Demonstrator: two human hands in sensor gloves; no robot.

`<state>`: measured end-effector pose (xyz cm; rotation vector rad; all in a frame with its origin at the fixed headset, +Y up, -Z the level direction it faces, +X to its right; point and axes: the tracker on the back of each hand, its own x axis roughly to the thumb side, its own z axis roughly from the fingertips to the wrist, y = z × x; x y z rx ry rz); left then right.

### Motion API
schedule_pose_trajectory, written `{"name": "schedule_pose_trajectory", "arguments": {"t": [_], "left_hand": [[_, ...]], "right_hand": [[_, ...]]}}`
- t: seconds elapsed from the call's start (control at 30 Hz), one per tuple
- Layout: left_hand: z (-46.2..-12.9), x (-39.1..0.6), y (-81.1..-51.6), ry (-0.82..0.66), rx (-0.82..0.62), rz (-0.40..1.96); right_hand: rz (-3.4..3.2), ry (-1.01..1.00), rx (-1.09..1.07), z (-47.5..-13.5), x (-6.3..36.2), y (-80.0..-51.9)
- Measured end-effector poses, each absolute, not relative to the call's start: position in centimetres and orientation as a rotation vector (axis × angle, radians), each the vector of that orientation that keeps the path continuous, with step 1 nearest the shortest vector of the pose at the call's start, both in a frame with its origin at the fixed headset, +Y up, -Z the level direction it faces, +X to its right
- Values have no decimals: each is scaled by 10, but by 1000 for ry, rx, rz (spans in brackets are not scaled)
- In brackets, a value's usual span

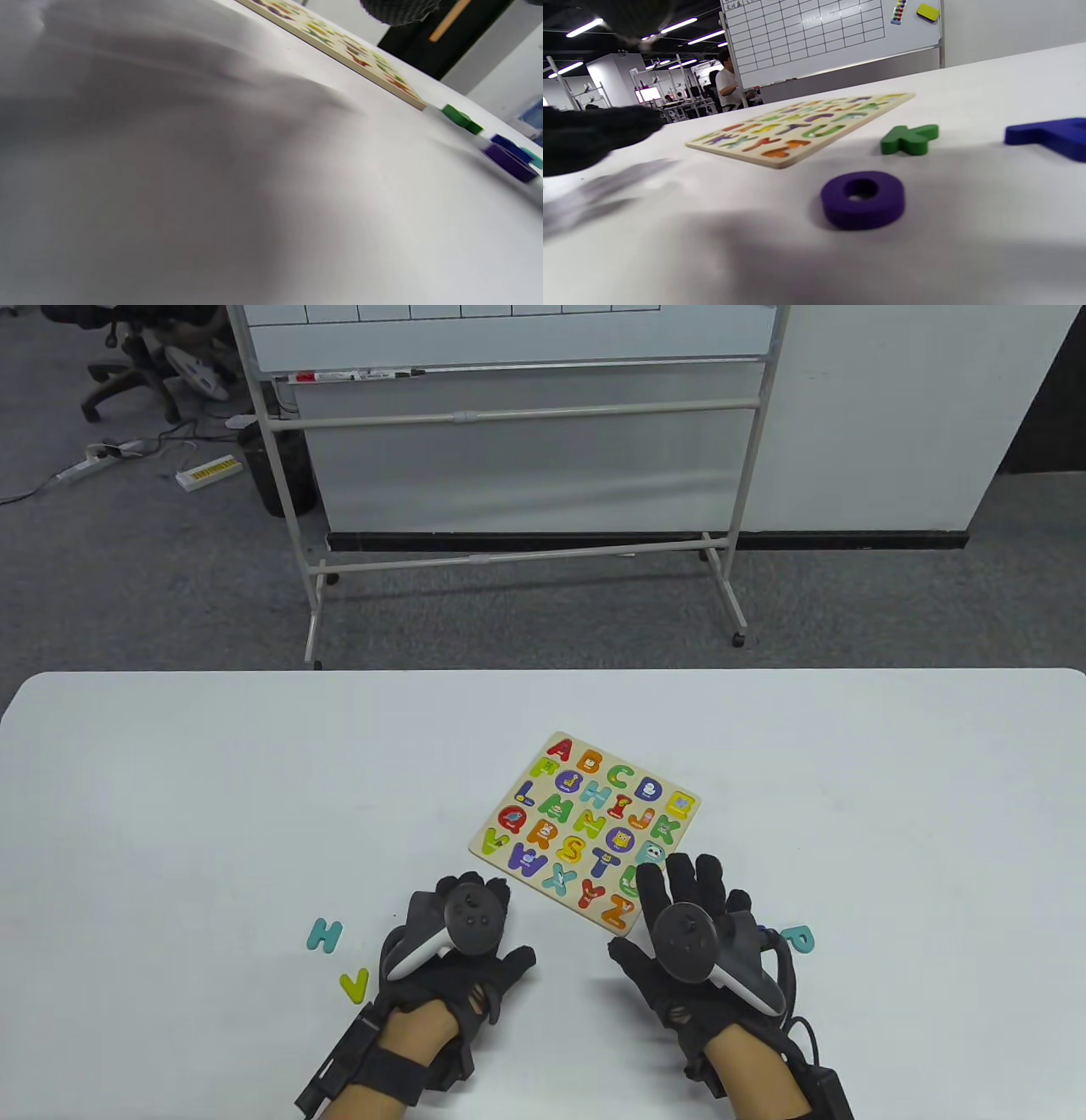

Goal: Hold alphabet puzzle board and insert letter blocks into matching slots

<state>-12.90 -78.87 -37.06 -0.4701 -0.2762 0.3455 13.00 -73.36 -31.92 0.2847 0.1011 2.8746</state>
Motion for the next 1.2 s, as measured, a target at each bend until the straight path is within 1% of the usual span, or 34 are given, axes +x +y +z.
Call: {"name": "schedule_pose_trajectory", "arguments": {"t": [0.07,0.2,0.23,0.3,0.33,0.4,0.5,0.57,0.67,0.93,1.2], "left_hand": [[-384,-122,-787,-278,-460,297],[-411,-102,-785,-287,-433,5],[-418,-98,-785,-293,-428,-35],[-428,-94,-786,-244,-428,-37],[-434,-93,-788,-216,-460,1],[-443,-93,-793,-218,-481,70],[-453,-93,-802,-226,-494,110],[-456,-94,-810,-217,-572,111],[-454,-95,-807,-218,-531,145],[-439,-88,-798,-191,-444,59],[-403,-92,-799,-115,-435,34]], "right_hand": [[2887,105,302,-319,128,-734],[2884,127,284,-320,132,-734],[2879,116,264,-321,134,-734],[2892,126,222,-321,136,-734],[2896,147,223,-321,137,-734],[2889,172,227,-322,136,-735],[2883,213,239,-323,136,-738],[2884,241,241,-324,136,-739],[2879,242,230,-325,138,-739],[2870,263,251,-323,136,-740],[2869,263,272,-322,134,-739]]}}
